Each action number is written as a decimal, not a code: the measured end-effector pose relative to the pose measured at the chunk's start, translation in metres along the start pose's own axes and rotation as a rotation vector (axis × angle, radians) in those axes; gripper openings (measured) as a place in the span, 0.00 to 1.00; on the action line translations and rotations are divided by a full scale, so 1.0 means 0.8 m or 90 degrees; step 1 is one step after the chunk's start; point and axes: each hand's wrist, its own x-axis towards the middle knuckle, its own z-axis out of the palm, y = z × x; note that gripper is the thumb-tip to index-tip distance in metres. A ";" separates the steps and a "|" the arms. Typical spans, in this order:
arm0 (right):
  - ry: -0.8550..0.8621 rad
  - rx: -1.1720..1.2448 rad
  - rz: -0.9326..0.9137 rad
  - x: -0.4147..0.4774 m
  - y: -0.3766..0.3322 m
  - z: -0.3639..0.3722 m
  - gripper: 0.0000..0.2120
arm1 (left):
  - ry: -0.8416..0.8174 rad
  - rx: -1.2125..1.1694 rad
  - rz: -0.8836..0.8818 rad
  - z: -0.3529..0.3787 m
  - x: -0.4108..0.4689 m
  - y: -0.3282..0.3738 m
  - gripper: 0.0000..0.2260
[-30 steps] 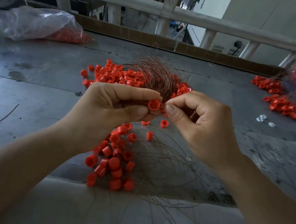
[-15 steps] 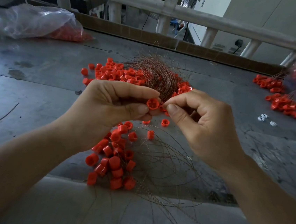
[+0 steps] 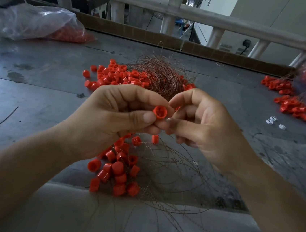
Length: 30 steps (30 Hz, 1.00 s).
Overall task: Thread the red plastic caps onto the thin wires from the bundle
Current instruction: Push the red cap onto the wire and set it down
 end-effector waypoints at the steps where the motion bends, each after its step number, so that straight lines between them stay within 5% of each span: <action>1: -0.009 -0.001 0.002 0.000 0.001 0.001 0.11 | -0.007 -0.012 -0.007 0.000 0.000 0.000 0.09; 5: -0.026 -0.057 0.004 0.003 0.002 -0.007 0.06 | -0.015 -0.035 -0.020 -0.003 0.001 0.000 0.09; 11: 0.201 -0.143 0.018 0.023 0.025 -0.052 0.06 | 0.017 -0.022 -0.023 -0.002 0.000 0.000 0.09; 15: 0.259 -0.294 0.030 0.031 0.044 -0.065 0.05 | 0.033 -0.018 -0.030 -0.002 -0.001 0.001 0.09; 20: 0.250 -0.469 0.028 0.032 0.054 -0.066 0.01 | 0.048 -0.012 -0.034 0.000 0.000 -0.001 0.10; 27: 0.169 -0.668 0.106 0.036 0.067 -0.074 0.18 | 0.043 0.009 -0.036 -0.002 -0.002 -0.002 0.10; 30: 0.165 -0.659 0.111 0.037 0.070 -0.072 0.15 | 0.039 0.018 -0.033 -0.003 0.000 -0.002 0.09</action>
